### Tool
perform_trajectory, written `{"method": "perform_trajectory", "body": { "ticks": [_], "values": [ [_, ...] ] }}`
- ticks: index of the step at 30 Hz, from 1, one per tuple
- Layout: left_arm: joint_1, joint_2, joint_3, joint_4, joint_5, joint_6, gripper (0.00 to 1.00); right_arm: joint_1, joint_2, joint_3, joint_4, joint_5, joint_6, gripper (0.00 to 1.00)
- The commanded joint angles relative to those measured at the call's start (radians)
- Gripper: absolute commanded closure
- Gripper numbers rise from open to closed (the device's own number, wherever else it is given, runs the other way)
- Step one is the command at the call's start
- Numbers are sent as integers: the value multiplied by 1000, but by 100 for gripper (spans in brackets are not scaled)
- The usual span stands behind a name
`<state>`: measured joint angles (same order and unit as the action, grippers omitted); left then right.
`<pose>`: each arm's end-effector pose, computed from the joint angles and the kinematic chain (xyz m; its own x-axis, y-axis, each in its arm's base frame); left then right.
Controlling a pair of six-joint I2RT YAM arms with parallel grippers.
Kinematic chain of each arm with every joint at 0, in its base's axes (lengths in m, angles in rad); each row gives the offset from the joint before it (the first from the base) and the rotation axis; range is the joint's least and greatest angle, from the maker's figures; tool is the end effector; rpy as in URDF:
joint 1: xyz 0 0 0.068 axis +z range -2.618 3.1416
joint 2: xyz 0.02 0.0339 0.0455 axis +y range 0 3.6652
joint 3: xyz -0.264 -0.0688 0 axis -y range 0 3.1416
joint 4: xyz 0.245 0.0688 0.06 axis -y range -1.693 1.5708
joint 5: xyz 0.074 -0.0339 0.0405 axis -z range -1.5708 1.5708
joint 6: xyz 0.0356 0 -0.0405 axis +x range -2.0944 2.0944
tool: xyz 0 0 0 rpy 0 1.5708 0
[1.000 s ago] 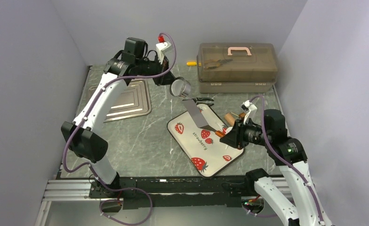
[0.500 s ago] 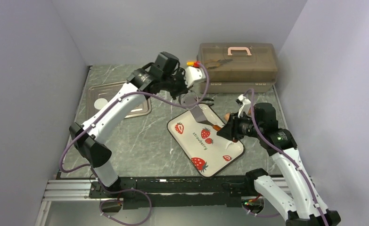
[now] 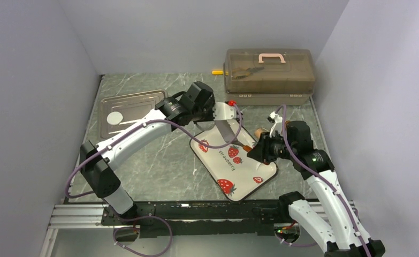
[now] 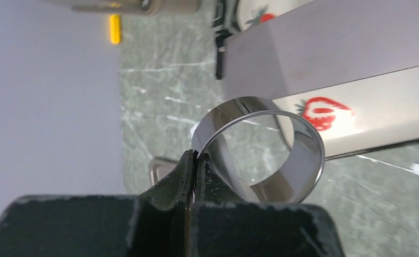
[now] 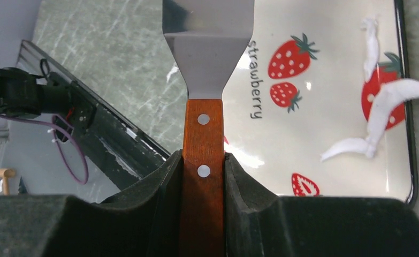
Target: Roll out the dumpling wrappers from the dough
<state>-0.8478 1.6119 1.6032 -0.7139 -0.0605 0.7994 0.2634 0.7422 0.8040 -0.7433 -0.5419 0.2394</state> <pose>0.2388 -0.2674 0.3627 0.2100 0.8436 -0.4942 0.8146 0.1286 0.5656 0.1376 0.0561 0.3011 -0.7355 0.0121 -0.6774 -0.4482 0.7412 0.4998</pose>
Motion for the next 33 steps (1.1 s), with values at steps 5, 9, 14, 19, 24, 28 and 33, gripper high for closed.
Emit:
{"method": "perform_trajectory", "body": {
  "ticks": [5, 9, 14, 19, 24, 28, 33],
  "values": [
    [27, -19, -19, 190, -208, 9, 100, 0, 5, 111, -157, 169, -11, 100],
    [12, -32, -66, 242, -247, 28, 100, 2, -2, 150, -181, 136, -39, 100],
    [32, 26, -40, 207, -304, 8, 100, 2, -51, 225, -159, -68, -87, 100],
    [24, 53, -8, 200, -315, -54, 100, 7, -44, 211, -137, -191, -93, 100],
    [13, 62, 15, 169, -322, -107, 100, 46, 21, 251, -81, -171, -88, 100],
    [12, 81, 68, 98, -314, -174, 100, 145, 83, 270, -111, -63, -111, 100],
    [-3, 66, 51, 89, -314, -197, 100, 203, 122, 297, -57, 78, -60, 100]
  ]
}}
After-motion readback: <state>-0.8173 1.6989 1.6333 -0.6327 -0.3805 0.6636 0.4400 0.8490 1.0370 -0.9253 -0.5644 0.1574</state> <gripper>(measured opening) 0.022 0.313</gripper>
